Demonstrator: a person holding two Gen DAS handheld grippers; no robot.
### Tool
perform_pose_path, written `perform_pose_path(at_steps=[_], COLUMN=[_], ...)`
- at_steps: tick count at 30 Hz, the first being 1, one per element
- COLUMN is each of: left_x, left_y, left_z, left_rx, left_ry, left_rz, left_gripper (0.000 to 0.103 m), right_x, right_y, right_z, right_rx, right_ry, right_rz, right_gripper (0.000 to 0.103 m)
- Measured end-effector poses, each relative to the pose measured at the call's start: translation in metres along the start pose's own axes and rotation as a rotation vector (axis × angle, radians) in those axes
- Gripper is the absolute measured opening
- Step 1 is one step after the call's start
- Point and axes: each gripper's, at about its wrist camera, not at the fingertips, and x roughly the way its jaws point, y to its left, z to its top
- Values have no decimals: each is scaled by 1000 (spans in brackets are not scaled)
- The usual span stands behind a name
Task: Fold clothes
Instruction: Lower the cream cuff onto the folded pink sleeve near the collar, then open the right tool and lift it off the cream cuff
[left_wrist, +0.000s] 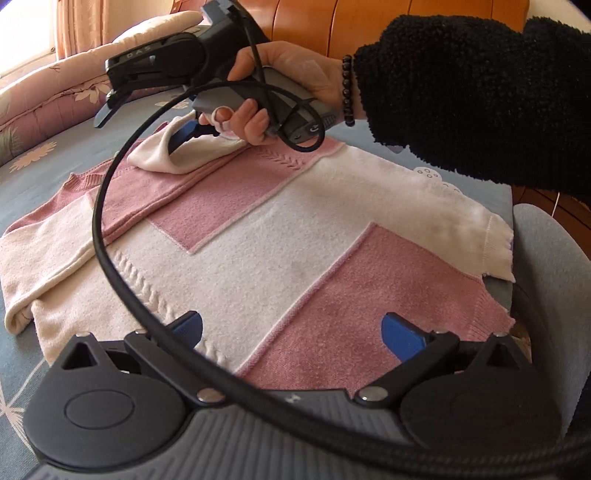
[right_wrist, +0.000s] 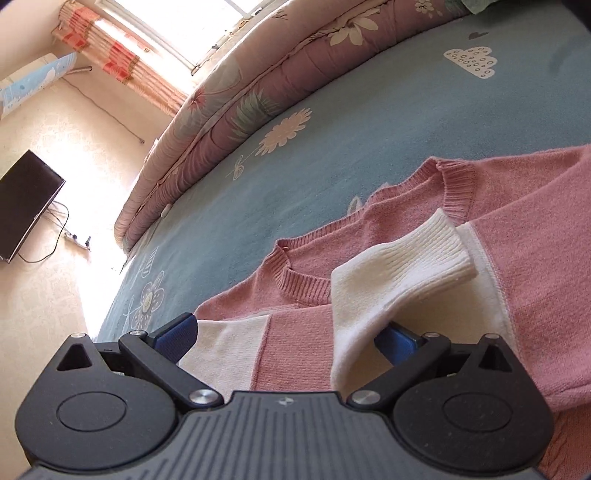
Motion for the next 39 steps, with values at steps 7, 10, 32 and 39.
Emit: perform_pose_path(at_steps=[7, 10, 32, 39], left_x=[4, 2, 0, 2], left_y=[-10, -10, -13, -7], left_z=[-1, 0, 5, 6], left_rx=[40, 36, 59, 32], left_ry=[29, 23, 4, 3], left_rz=[-7, -9, -99, -90], left_gripper=[102, 102, 102, 102], right_x=[37, 29, -141, -173], right_y=[63, 67, -95, -112], right_z=[-31, -31, -15, -35], right_rx=[-328, -362, -63, -184], right_ry=[255, 224, -199, -196], right_rz=[-13, -44, -393, -696], right_gripper=[103, 103, 103, 103])
